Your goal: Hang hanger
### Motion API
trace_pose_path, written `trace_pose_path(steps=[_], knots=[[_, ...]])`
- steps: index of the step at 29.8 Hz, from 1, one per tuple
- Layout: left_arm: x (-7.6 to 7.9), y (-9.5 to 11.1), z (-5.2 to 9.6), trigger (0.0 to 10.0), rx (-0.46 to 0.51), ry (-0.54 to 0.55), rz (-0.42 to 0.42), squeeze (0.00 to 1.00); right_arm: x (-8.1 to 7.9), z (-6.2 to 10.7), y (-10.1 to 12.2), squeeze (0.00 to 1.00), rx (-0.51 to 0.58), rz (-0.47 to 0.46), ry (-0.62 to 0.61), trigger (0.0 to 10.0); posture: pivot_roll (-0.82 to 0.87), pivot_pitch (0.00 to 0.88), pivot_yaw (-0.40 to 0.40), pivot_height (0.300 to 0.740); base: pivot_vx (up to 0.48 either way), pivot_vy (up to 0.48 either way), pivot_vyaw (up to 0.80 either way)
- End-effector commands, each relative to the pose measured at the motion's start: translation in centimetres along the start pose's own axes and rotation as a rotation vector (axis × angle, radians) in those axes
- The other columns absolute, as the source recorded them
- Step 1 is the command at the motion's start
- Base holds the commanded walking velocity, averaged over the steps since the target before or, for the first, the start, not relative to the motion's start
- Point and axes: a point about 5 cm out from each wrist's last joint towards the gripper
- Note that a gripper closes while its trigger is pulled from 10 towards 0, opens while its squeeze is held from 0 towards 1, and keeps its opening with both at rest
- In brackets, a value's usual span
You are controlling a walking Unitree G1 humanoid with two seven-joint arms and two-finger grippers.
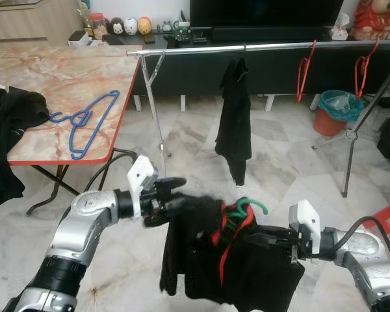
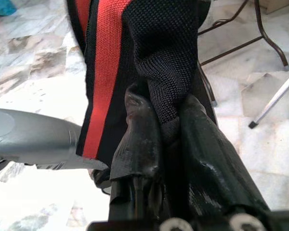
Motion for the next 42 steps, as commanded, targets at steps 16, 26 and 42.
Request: trace_pose_path(steps=[16,26,42], knots=[[1.9,-0.2,0.2,10.0,-0.062,-0.215,-0.004,1.0,-0.3,-0.3,1.2,0.0,-0.005,0.058,0.035,10.0,0.03,0.018,0.019,0.74,0.0,0.0,0.0],[3.0,-1.0,-2.2,10.0,-0.088,-0.225,-0.034,0.0,-1.5,-1.3,2.1,0.0,-0.007,0.104,0.119,10.0,0.03,0.018,0.02,0.74,0.0,0.0,0.0],[4.4,-0.8,-2.7,10.0,-0.079,-0.339,-0.036,0.0,-2.1,-2.5,2.8,0.0,-0.01,0.135,0.144,10.0,0.03,0.014,0.021,0.74,0.0,0.0,0.0]])
Point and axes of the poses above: a point about 5 cm out from each wrist's last joint towards the gripper, its own z axis pointing back from the gripper into the wrist, its own y axis along the axis of the wrist's last joint, x = y × z, and after that the axes turned 14 degrees about -z, right-handed
